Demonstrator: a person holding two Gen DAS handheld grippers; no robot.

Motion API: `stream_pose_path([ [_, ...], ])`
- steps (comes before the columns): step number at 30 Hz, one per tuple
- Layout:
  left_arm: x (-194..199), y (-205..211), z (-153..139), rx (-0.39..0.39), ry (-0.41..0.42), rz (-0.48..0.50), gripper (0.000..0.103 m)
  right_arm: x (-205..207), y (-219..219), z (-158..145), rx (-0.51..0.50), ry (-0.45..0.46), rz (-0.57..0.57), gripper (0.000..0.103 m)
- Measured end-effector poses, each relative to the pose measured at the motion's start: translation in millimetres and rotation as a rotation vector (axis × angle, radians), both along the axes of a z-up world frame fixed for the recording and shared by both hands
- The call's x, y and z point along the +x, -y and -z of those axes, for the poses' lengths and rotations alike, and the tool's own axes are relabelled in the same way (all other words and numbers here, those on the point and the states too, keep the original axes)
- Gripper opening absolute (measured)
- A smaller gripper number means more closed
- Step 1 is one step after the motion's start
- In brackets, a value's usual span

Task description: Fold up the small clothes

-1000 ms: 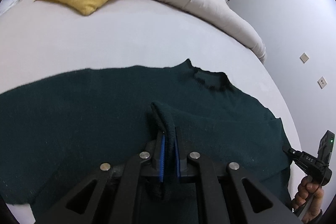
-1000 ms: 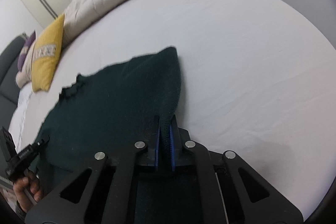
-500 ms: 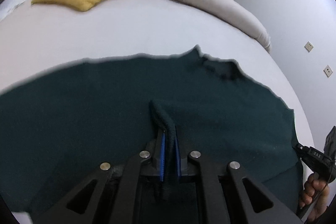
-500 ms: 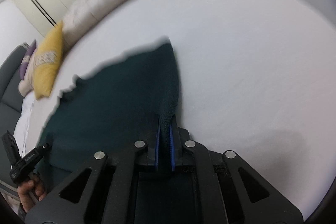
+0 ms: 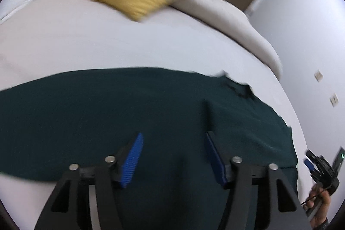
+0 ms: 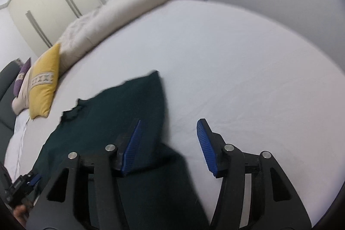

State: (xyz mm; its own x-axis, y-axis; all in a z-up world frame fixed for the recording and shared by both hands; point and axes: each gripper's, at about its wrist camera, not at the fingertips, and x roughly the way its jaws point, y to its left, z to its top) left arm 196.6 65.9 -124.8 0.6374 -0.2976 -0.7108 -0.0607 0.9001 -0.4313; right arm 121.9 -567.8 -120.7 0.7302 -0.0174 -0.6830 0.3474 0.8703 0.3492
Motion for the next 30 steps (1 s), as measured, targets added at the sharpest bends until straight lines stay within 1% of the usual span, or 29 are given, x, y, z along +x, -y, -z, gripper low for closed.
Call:
stream_pose_path([
  [1,-14,-27,0,-0.008,-0.005,-0.057,0.066,-8,-5,-8,-0.026,0.016,-0.013,0.055],
  [2,-29,-55,0,-0.016,-0.011,-0.116,0.066,-15,-17,-18,-0.058,0.035,-0.031,0.062],
  [3,-44,-83,1,-0.024,-0.016,-0.178,0.066,-22,-26,-24,-0.078,0.053,-0.046,0.072],
  [4,-56,-105,2,-0.029,-0.019,-0.228,0.066,-28,-37,-30,-0.094,0.074,-0.064,0.077],
  [5,-70,-131,3,-0.034,-0.022,-0.291,0.068,-37,-52,-38,-0.109,0.097,-0.089,0.086],
  [6,-89,-164,4,-0.036,-0.026,-0.377,0.069,-42,-64,-42,-0.118,0.109,-0.107,0.087],
  [7,-103,-189,4,-0.034,-0.032,-0.442,0.071,-48,-79,-47,-0.126,0.126,-0.135,0.088],
  [9,-121,-228,7,-0.018,-0.051,-0.543,0.071,-54,-105,-53,-0.12,0.139,-0.194,0.088],
  [12,-138,-276,13,0.007,-0.073,-0.665,0.071,-60,-137,-58,-0.088,0.148,-0.267,0.088],
  [13,-139,-289,17,-0.004,-0.086,-0.686,0.071,-62,-147,-61,-0.078,0.148,-0.287,0.088],
  [15,-137,-305,26,-0.042,-0.1,-0.707,0.071,-66,-163,-66,-0.06,0.154,-0.307,0.088],
  [17,-130,-316,30,-0.045,-0.106,-0.697,0.069,-70,-176,-74,-0.053,0.171,-0.322,0.088],
  [18,-127,-317,30,-0.035,-0.11,-0.696,0.068,-72,-180,-75,-0.053,0.173,-0.326,0.088],
  [19,-126,-314,29,-0.026,-0.114,-0.691,0.058,-74,-183,-78,-0.05,0.17,-0.333,0.088],
  [20,-125,-313,29,-0.029,-0.119,-0.678,0.037,-77,-186,-81,-0.041,0.16,-0.346,0.087],
  [22,-124,-317,33,-0.071,-0.131,-0.646,0.022,-80,-186,-82,-0.03,0.144,-0.339,0.079],
  [24,-119,-314,29,-0.07,-0.126,-0.632,0.018,-83,-182,-81,-0.011,0.125,-0.338,0.065],
  [25,-117,-309,25,-0.074,-0.119,-0.619,0.017,-84,-180,-79,0.002,0.113,-0.333,0.062],
  [26,-115,-304,22,-0.082,-0.108,-0.607,0.016,-81,-177,-75,0.009,0.103,-0.332,0.057],
  [27,-113,-297,16,-0.079,-0.093,-0.59,0.016,-78,-173,-72,0.015,0.088,-0.33,0.054],
  [28,-110,-286,7,-0.068,-0.074,-0.567,0.016,-79,-172,-69,0.02,0.081,-0.328,0.053],
  [30,-100,-264,-7,-0.071,-0.044,-0.511,0.016,-75,-170,-61,0.03,0.07,-0.329,0.051],
])
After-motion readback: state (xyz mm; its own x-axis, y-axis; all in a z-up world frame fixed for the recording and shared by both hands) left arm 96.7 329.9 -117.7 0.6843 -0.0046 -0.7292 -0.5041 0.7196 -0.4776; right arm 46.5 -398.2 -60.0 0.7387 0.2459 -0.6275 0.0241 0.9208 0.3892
